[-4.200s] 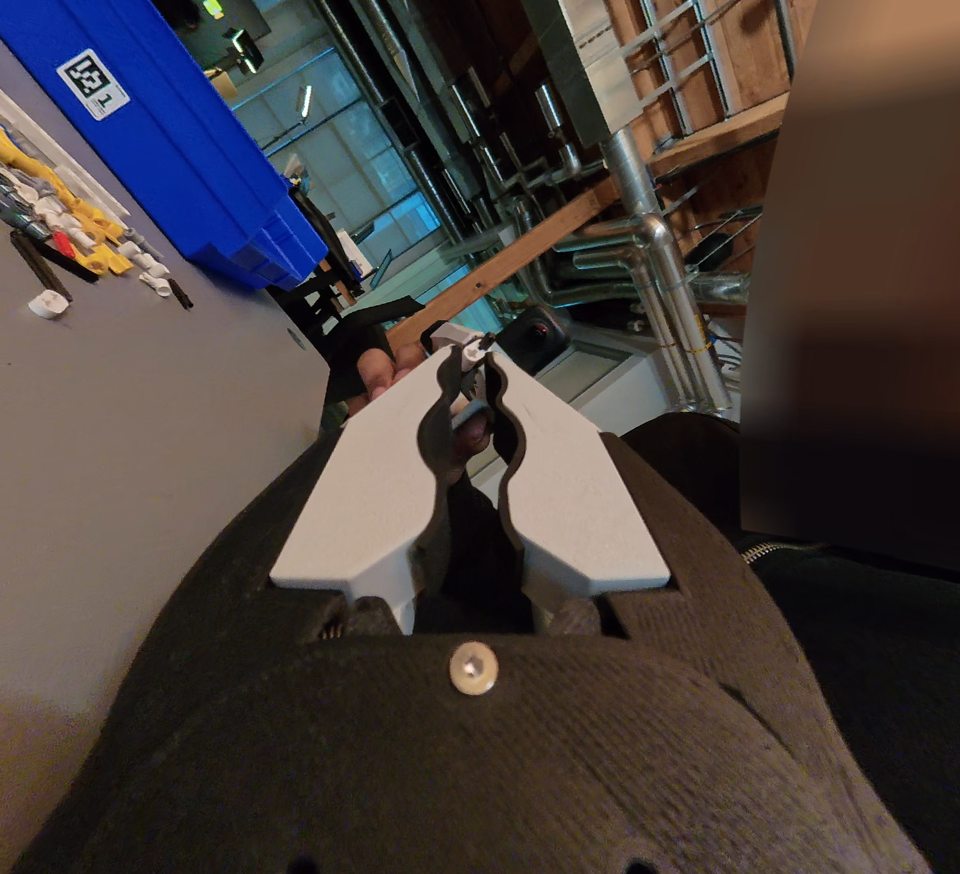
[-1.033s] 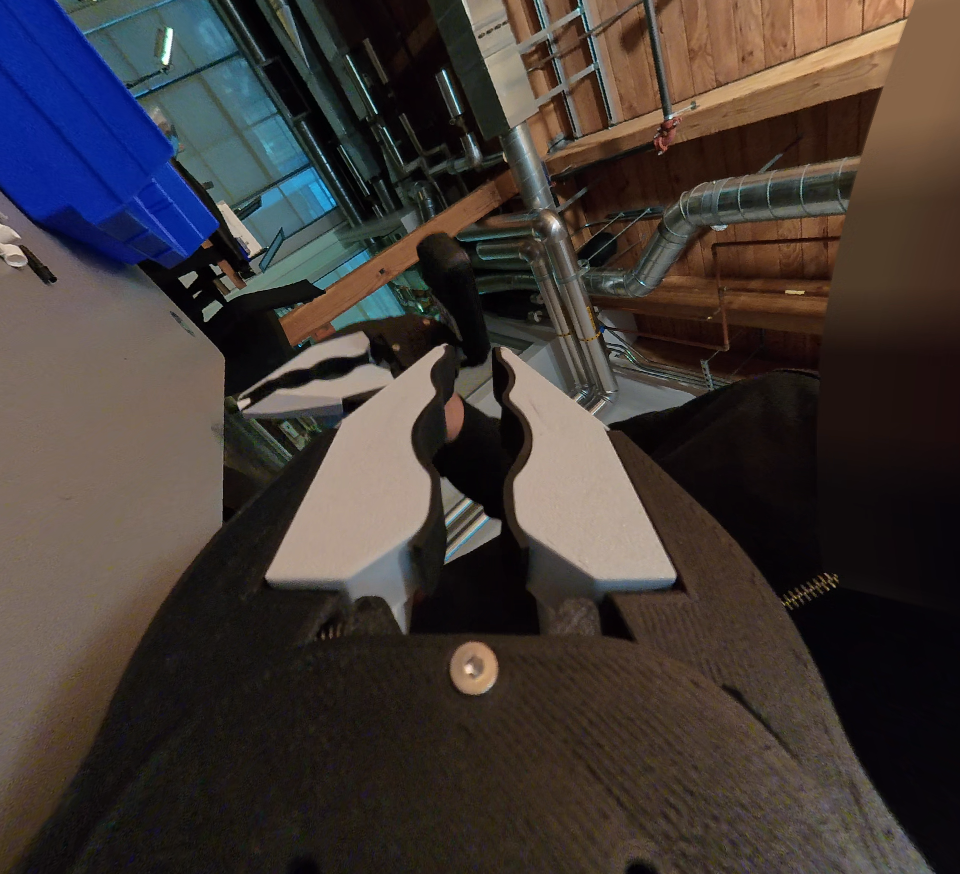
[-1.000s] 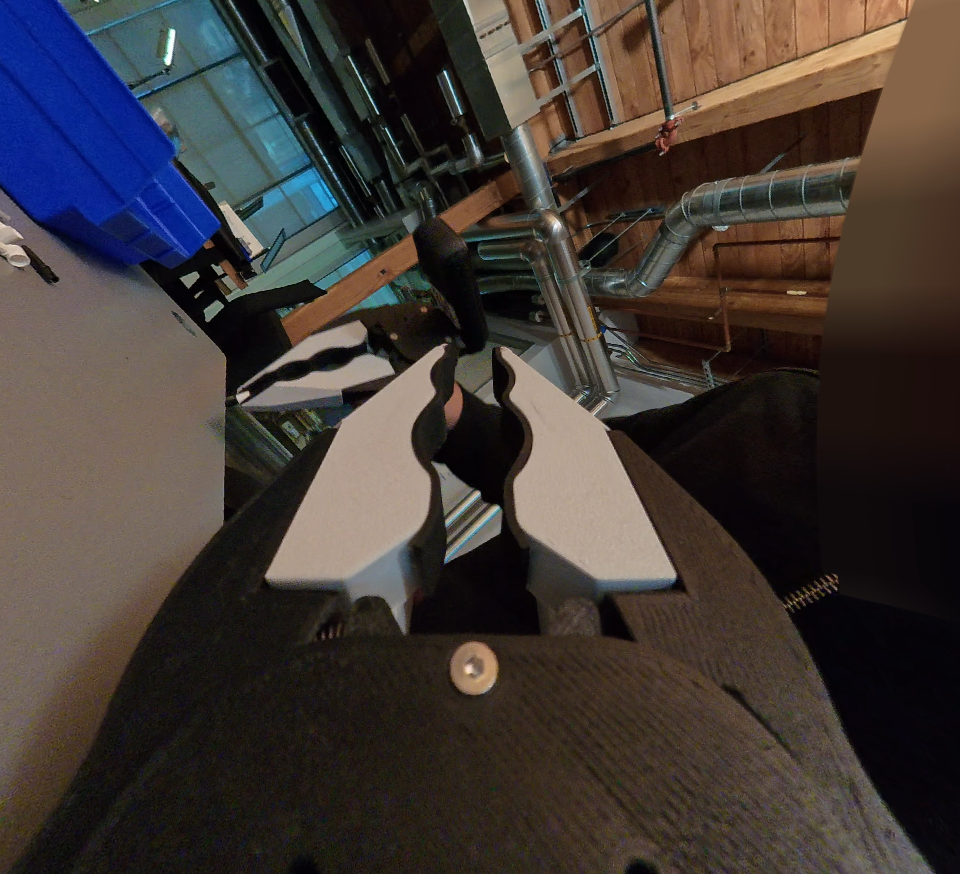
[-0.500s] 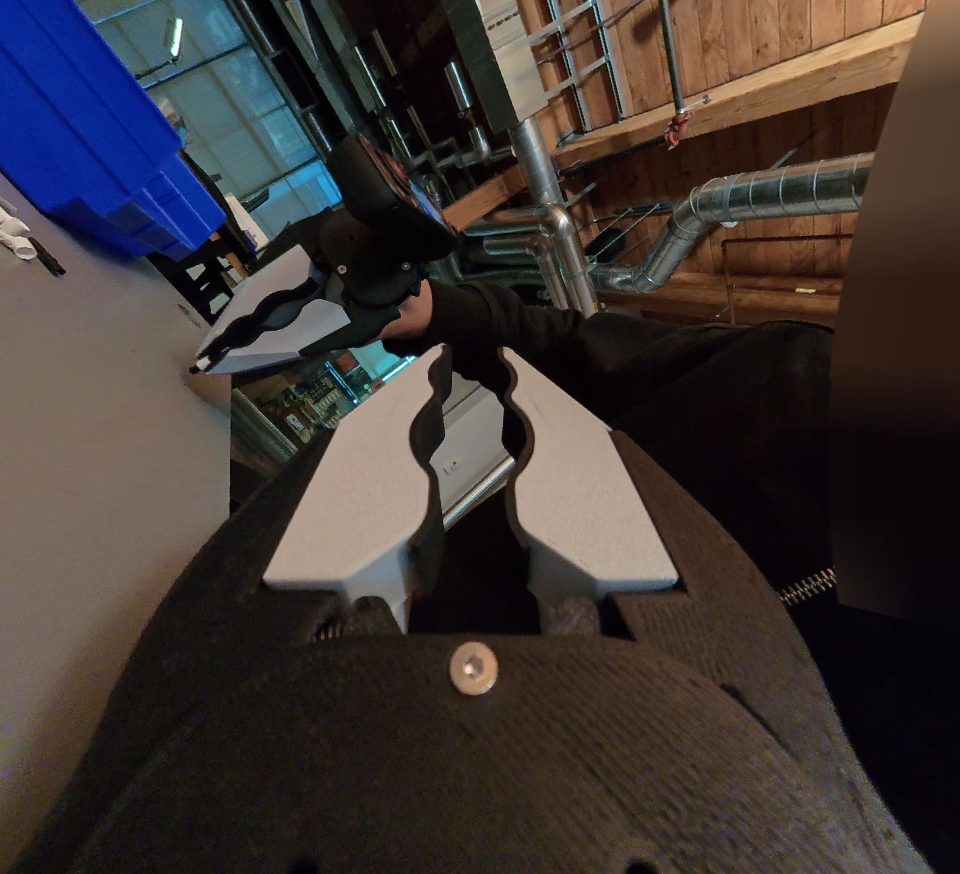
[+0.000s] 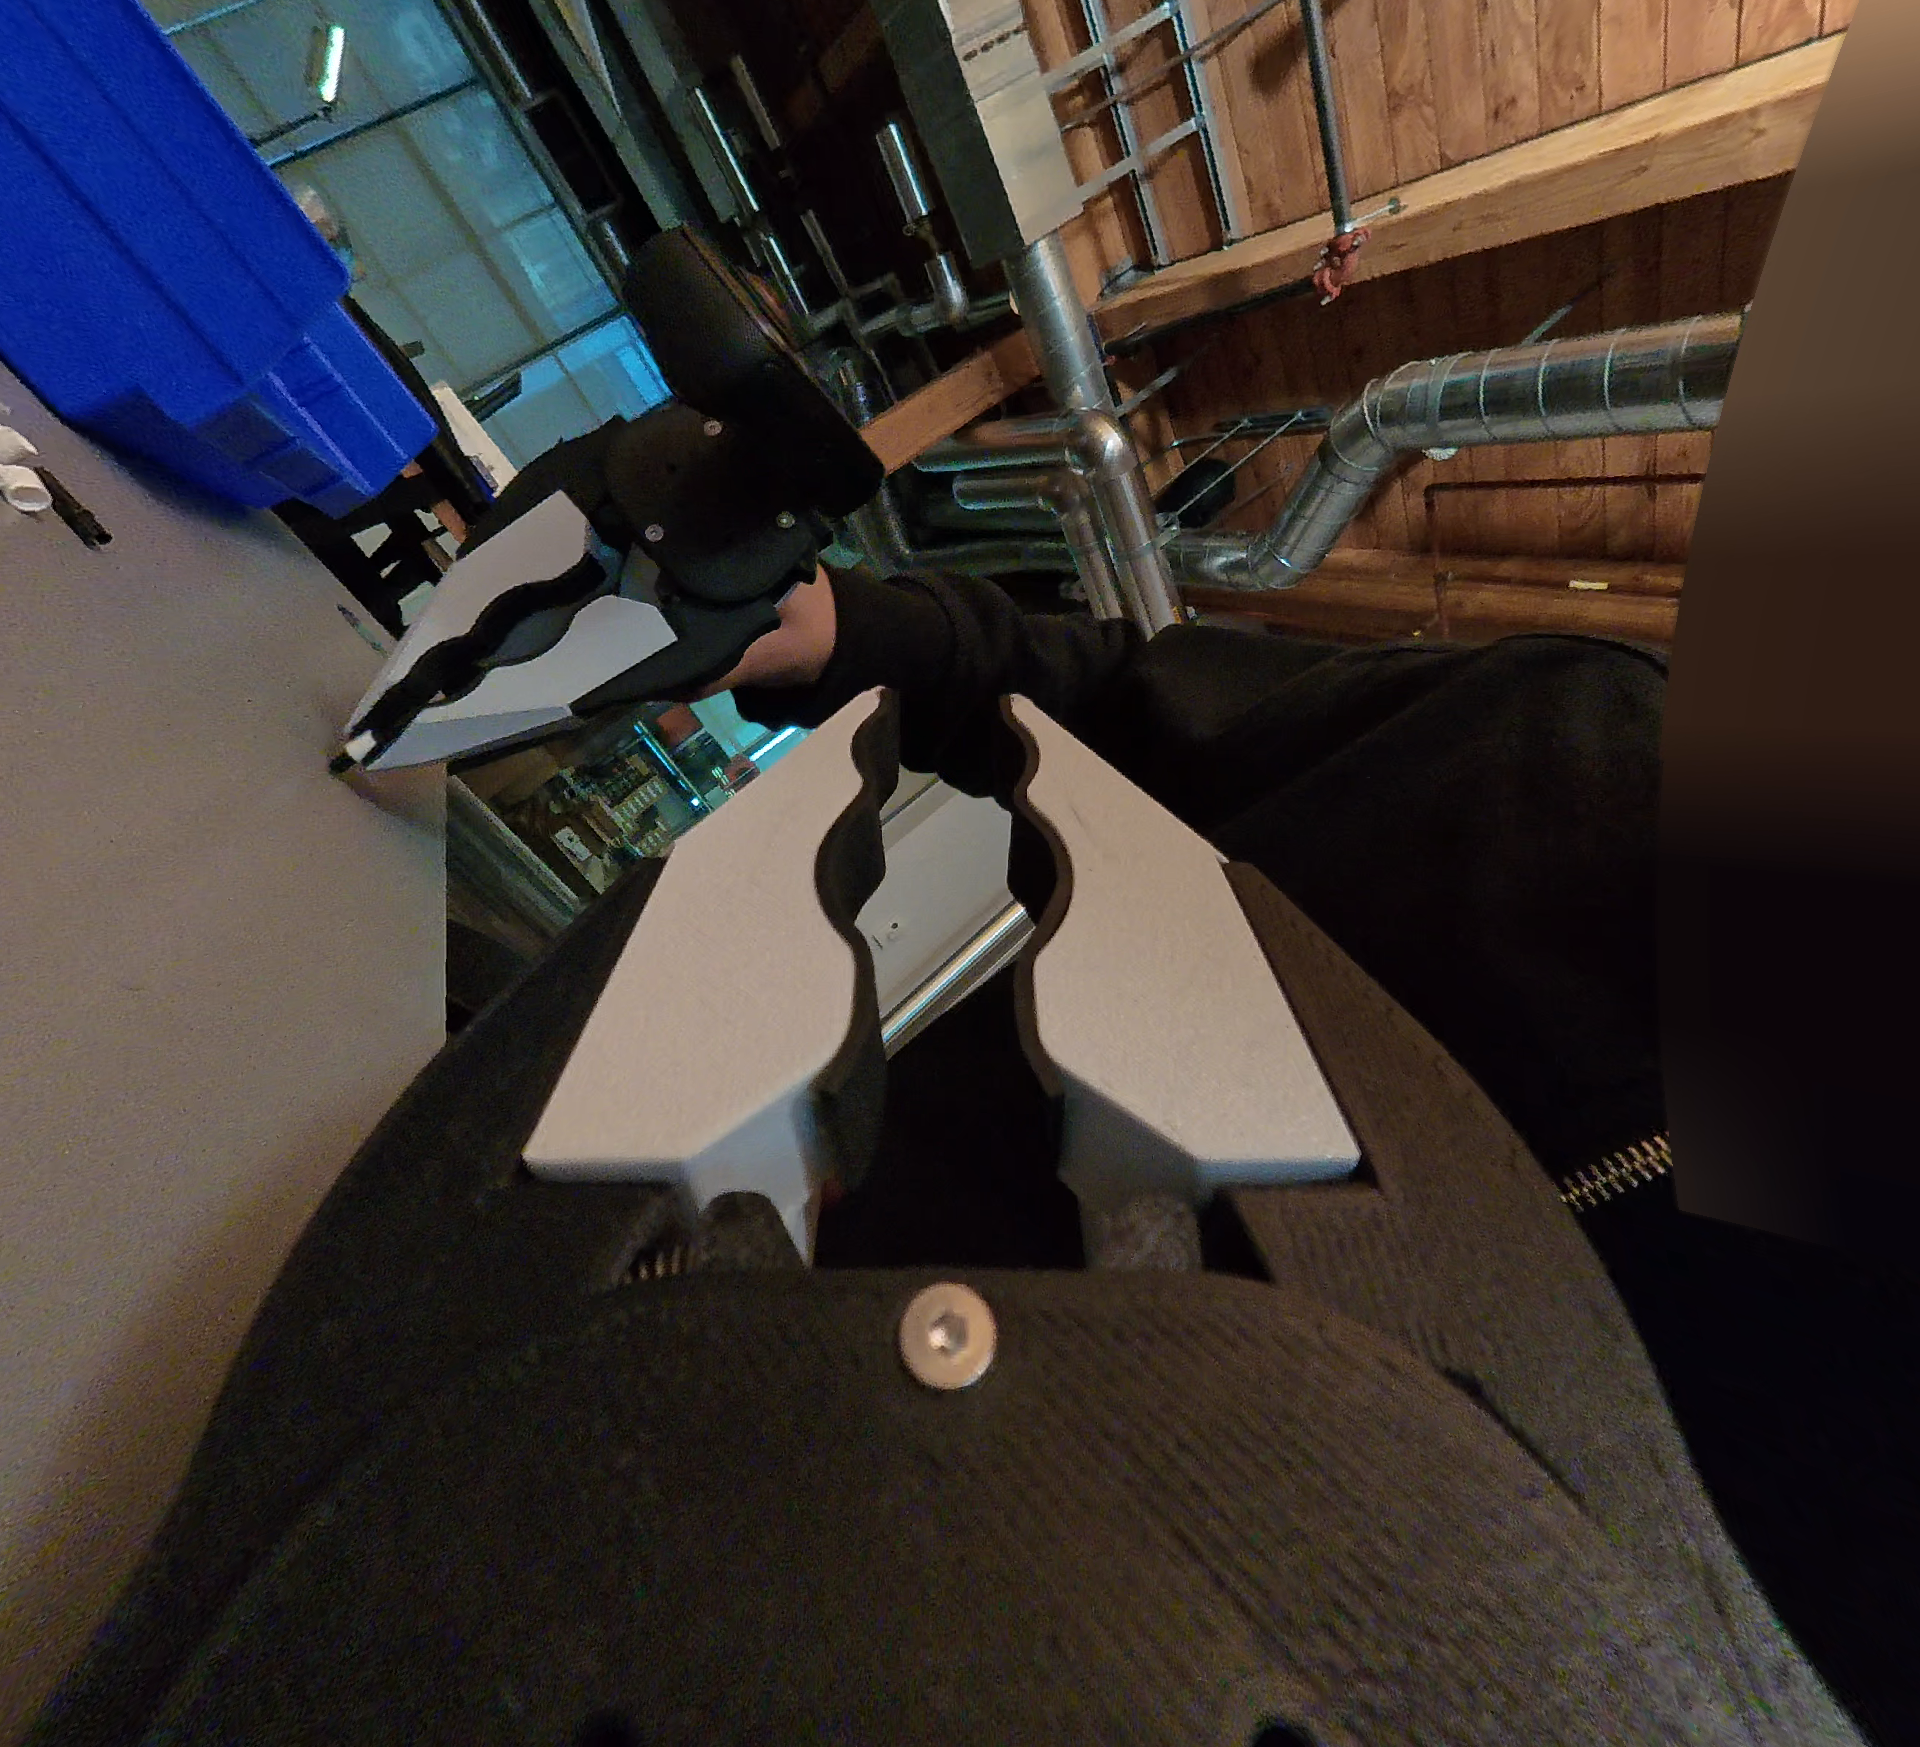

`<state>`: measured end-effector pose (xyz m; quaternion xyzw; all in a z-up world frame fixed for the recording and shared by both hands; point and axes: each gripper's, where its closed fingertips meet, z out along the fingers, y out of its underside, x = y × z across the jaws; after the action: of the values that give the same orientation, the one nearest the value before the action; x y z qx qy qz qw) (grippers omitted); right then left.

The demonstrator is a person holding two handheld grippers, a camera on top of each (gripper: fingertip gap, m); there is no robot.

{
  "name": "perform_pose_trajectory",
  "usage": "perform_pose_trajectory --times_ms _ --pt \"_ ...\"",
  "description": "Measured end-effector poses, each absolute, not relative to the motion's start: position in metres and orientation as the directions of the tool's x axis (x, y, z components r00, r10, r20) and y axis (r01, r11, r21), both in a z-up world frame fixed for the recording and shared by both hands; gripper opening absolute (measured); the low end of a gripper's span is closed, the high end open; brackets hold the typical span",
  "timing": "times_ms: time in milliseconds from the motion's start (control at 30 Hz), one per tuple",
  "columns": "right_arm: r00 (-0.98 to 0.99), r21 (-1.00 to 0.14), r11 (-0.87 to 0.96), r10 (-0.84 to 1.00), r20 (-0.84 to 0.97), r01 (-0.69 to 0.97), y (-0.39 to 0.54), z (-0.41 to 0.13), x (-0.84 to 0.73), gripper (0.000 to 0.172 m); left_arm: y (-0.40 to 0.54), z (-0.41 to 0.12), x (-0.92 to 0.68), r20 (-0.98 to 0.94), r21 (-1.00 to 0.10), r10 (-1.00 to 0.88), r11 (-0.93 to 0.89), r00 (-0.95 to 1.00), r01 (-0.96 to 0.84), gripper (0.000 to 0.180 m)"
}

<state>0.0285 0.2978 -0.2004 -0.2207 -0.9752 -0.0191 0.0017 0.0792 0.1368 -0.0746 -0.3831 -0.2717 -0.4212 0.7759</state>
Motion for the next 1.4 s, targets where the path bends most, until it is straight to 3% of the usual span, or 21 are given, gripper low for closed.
perform_pose_trajectory --times_ms 167,700,1133,1233,1400 --pt "-0.884 0.003 0.884 0.468 -0.004 0.468 0.298 -0.199 0.028 0.006 0.138 -0.076 0.079 0.75 -0.371 -0.432 0.352 0.501 0.859 0.016" --pt "-0.936 0.248 0.903 0.348 0.052 0.35 0.325 -0.196 0.032 0.005 0.141 -0.077 0.081 0.75 -0.378 -0.432 0.341 0.5 0.861 0.016" --pt "-0.946 0.31 0.896 0.321 0.042 0.317 0.327 -0.185 0.024 0.005 0.141 -0.077 0.082 0.75 -0.38 -0.436 0.331 0.497 0.864 0.018" --pt "-0.966 0.373 0.895 0.257 0.02 0.246 0.333 -0.203 0.029 0.005 0.141 -0.078 0.083 0.75 -0.382 -0.438 0.325 0.496 0.865 0.018" --pt "-0.98 0.445 0.873 0.192 0.059 0.198 0.339 -0.175 0.02 0.005 0.142 -0.078 0.082 0.752 -0.382 -0.432 0.33 0.498 0.863 0.018"
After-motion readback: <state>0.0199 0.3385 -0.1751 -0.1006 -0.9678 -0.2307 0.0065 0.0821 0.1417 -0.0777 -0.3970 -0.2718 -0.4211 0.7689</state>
